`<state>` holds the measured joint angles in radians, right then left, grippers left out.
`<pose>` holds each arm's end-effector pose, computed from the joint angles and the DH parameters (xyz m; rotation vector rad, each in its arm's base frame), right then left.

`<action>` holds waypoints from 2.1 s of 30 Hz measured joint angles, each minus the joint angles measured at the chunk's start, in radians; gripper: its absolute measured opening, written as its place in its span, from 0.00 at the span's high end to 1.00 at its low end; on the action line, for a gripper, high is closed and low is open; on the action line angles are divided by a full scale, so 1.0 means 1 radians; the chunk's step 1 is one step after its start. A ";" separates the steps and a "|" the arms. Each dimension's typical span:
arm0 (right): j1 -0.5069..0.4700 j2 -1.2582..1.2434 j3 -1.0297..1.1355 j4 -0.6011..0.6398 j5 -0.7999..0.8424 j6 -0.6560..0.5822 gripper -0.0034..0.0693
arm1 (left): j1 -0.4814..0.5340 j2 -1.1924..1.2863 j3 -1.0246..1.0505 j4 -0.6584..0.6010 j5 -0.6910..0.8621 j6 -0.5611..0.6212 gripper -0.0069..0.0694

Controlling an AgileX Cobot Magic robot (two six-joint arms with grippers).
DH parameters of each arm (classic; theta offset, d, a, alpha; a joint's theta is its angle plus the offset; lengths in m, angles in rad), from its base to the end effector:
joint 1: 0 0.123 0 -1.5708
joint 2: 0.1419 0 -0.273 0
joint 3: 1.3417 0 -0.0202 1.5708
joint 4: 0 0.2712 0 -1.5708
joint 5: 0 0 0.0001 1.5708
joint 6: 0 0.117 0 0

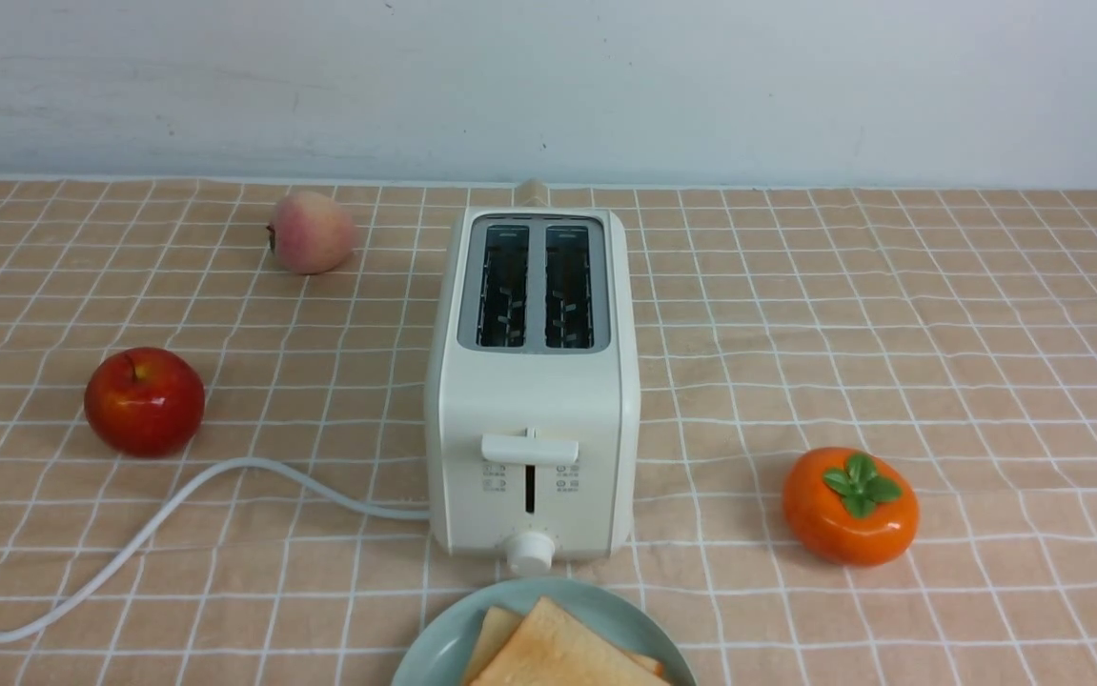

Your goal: Take toasted bread from bread machine on light coffee tablecloth place on plate.

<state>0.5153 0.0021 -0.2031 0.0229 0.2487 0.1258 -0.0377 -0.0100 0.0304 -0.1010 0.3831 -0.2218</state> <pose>0.0876 0.0504 0.2632 -0.2885 1.5281 0.5309 0.1095 -0.0086 0.1609 -0.2366 1.8797 -0.2769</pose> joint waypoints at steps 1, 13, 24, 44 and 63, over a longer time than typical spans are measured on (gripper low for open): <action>0.000 0.000 0.000 0.000 0.000 -0.002 0.86 | 0.000 0.000 0.000 0.000 0.000 0.000 0.82; -0.233 -0.013 0.054 -0.061 0.025 -0.019 0.84 | 0.000 0.000 0.000 0.000 0.003 0.001 0.82; -0.515 -0.013 0.222 -0.072 0.121 -0.019 0.82 | 0.000 0.000 0.000 0.000 0.004 0.002 0.82; -0.518 -0.013 0.220 -0.064 0.127 -0.019 0.79 | 0.000 0.000 0.000 0.000 0.004 0.002 0.81; -0.518 -0.013 0.220 -0.064 0.128 -0.019 0.77 | 0.000 0.000 0.000 0.000 0.004 0.002 0.80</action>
<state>-0.0024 -0.0110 0.0169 -0.0411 0.3765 0.1063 -0.0377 -0.0100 0.0307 -0.1010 0.3867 -0.2197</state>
